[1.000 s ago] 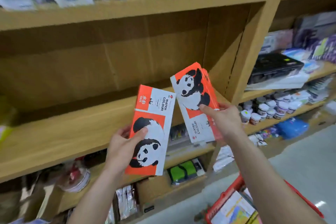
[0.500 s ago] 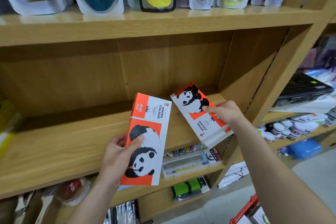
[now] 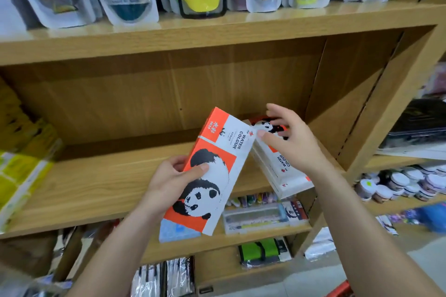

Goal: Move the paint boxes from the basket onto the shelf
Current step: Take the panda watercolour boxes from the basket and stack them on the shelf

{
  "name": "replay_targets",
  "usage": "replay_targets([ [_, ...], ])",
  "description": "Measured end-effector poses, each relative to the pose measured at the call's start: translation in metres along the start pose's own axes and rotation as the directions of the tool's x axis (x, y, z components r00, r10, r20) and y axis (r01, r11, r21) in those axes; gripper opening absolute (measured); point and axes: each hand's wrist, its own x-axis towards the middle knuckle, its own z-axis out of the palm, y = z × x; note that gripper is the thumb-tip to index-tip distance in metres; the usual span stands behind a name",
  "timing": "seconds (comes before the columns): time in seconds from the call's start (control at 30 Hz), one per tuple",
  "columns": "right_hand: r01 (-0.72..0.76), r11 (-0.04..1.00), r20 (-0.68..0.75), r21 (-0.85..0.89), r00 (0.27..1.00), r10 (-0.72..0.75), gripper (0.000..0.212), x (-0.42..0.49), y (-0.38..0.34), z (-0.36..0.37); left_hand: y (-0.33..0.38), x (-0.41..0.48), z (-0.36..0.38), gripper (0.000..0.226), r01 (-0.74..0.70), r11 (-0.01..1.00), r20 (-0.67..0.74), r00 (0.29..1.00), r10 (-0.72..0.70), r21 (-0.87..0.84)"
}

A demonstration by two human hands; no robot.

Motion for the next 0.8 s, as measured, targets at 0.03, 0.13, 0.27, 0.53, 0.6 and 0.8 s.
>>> replay_targets([
  [0.03, 0.018, 1.000, 0.116, -0.002, 0.993, -0.017, 0.077, 0.006, -0.009, -0.002, 0.005, 0.000, 0.000, 0.076, -0.015, 0.999, 0.039, 0.999, 0.013, 0.040],
  [0.13, -0.052, 0.998, 0.430, 0.020, 0.902, 0.038, 0.083, 0.023, -0.028, -0.013, 0.017, -0.001, 0.003, 0.072, -0.067, 0.985, 0.142, 0.989, 0.044, 0.158],
  [0.27, -0.131, 0.991, 0.604, -0.033, 0.788, 0.124, 0.092, 0.024, -0.029, -0.021, 0.020, -0.003, 0.014, 0.066, -0.096, 0.979, 0.203, 0.977, 0.059, 0.178],
  [0.53, -0.126, 0.956, 0.408, 0.264, 0.913, 0.007, 0.077, 0.008, -0.012, -0.031, 0.042, 0.015, 0.016, 0.073, -0.185, 0.950, 0.332, 0.938, 0.095, 0.250],
  [0.6, -0.126, 0.949, 0.316, 0.288, 0.948, 0.030, 0.073, 0.004, -0.007, -0.037, 0.049, 0.027, 0.011, 0.080, -0.223, 0.938, 0.282, 0.948, 0.146, 0.266],
  [0.8, -0.157, 0.845, -0.121, 0.512, 0.960, 0.252, 0.058, -0.023, 0.027, -0.048, 0.003, 0.054, 0.035, 0.069, -0.248, 0.961, -0.069, 0.964, 0.258, 0.123],
])
